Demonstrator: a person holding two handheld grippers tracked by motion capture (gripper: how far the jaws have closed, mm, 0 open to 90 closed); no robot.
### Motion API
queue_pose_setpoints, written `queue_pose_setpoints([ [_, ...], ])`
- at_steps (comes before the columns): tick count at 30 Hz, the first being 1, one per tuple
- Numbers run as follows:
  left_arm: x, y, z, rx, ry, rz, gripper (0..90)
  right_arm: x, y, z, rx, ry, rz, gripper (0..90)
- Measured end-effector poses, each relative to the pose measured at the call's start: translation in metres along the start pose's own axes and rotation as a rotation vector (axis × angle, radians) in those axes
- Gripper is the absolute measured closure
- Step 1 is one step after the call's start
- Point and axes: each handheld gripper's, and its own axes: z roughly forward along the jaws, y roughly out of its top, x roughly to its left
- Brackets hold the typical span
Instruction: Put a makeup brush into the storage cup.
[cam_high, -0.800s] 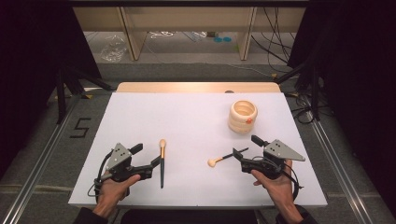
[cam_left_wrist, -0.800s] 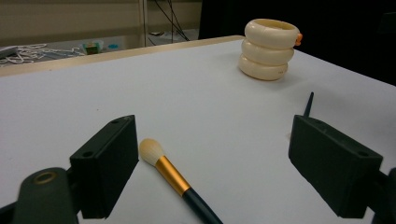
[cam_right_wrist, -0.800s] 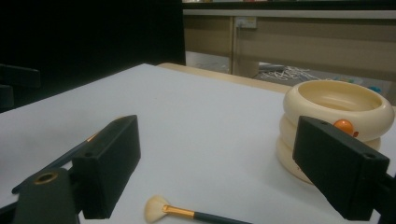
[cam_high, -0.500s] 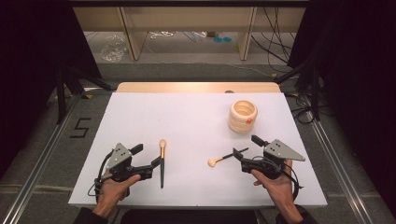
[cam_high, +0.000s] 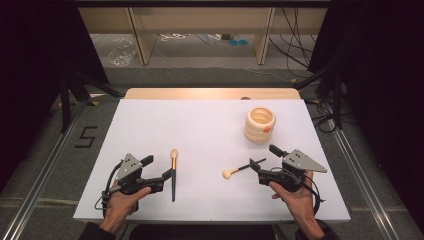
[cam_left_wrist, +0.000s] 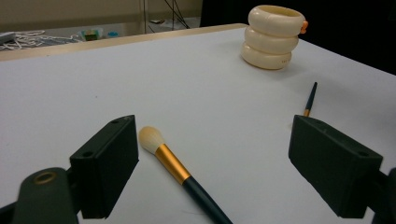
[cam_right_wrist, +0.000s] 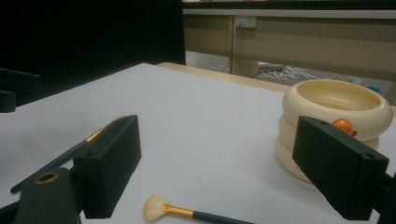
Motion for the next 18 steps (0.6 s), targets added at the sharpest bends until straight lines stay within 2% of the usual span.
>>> queue_pose_setpoints([
  [2,0.000,0.000,0.001,0.013,0.003,0.000,15.8,0.000,0.000,0.000,0.000,0.000,-0.001,16.4],
  [3,0.000,0.000,0.001,0.016,0.015,-0.021,15.8,0.000,0.000,0.000,0.001,0.000,-0.002,16.4],
  [5,0.003,0.000,0.002,0.037,0.021,-0.012,16.0,0.000,0.000,0.000,0.002,0.001,-0.001,16.5],
  [6,0.003,-0.001,0.004,0.051,0.020,-0.024,16.0,-0.001,0.000,0.001,-0.012,-0.002,-0.018,16.5],
  [7,0.002,-0.002,0.005,0.065,0.029,-0.041,16.1,-0.001,0.000,0.001,-0.007,0.000,-0.009,16.5],
  [8,0.002,-0.002,0.005,0.065,0.029,-0.041,16.3,-0.001,0.000,0.001,-0.007,0.000,-0.009,16.5],
  [10,0.003,-0.001,0.007,0.083,0.028,-0.021,16.5,-0.001,0.000,0.001,-0.011,-0.002,-0.010,16.5],
  [12,0.001,-0.002,0.010,0.095,0.029,-0.031,17.2,-0.001,0.000,0.001,-0.015,-0.003,-0.015,16.5],
  [13,0.002,-0.001,0.012,0.112,0.025,-0.006,17.2,-0.001,0.000,0.001,-0.010,-0.002,-0.011,16.5],
  [14,0.000,-0.002,0.015,0.128,0.028,-0.013,18.1,-0.002,0.000,0.002,-0.024,-0.005,-0.033,16.5],
  [15,0.000,-0.002,0.016,0.142,0.026,-0.003,18.6,-0.001,0.000,0.001,-0.006,0.001,-0.008,16.5],
  [18,-0.003,-0.003,0.023,0.178,0.025,0.012,19.7,-0.002,0.000,0.002,-0.027,-0.003,-0.035,16.5],
])
